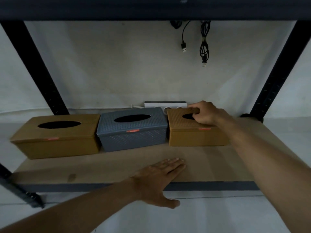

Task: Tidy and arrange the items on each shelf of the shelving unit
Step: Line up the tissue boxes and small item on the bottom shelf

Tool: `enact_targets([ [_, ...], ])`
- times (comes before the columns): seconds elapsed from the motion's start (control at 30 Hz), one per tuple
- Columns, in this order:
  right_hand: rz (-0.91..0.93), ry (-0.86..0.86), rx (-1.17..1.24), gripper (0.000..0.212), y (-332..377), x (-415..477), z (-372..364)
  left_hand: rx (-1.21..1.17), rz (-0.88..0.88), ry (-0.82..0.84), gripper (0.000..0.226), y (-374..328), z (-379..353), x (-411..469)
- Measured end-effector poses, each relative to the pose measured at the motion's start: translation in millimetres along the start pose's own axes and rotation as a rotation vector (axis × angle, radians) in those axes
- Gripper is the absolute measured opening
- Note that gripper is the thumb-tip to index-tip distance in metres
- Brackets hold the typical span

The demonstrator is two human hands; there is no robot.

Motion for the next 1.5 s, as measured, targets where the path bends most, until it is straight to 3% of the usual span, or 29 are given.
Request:
enact_targets([
  [0.07,-0.010,-0.013,0.001,0.070,4,-4,-2,0.003,-0.002,-0.002,0.103,1,-1,1],
  [0.17,-0.001,-0.043,0.119,0.052,10,-8,-2,0.012,-0.005,-0.012,0.104,1,-2,1],
  [0.3,0.195,-0.051,0.167,0.049,48,-19,-2,0.016,-0.010,-0.007,0.104,0,-2,1],
  [0.43,0.402,0.100,-0.192,0.066,98,-23,-33,0.014,-0.007,-0.018,0.105,0,-2,0],
  [0.63,0.531,-0.044,-0.296,0.057,138,-26,-56,0.019,0.000,-0.020,0.102,-2,-1,-1],
  [0.87,0.544,-0.068,-0.335,0.054,146,-36,-54,0.060,-0.002,-0.088,0.067,2,-4,6],
  [1.07,0.424,0.025,-0.128,0.070,115,-39,-30,0.057,0.011,-0.094,0.065,4,-6,8],
  [1.27,0.189,0.291,-0.409,0.094,44,-36,-21,0.036,0.005,-0.098,0.067,5,-6,9],
  [1.5,0.222,0.203,-0.364,0.093,35,-53,-27,0.032,0.016,-0.073,0.072,1,-4,18],
])
Point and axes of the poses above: each hand's wrist, its own x-axis towards the middle knuckle, its own z-axis out of the back of the hand, y = z × x, the point moved 6 cm from there along x, towards the middle knuckle, and after that the axes turned 7 degrees about -x, right-handed, at the moved point
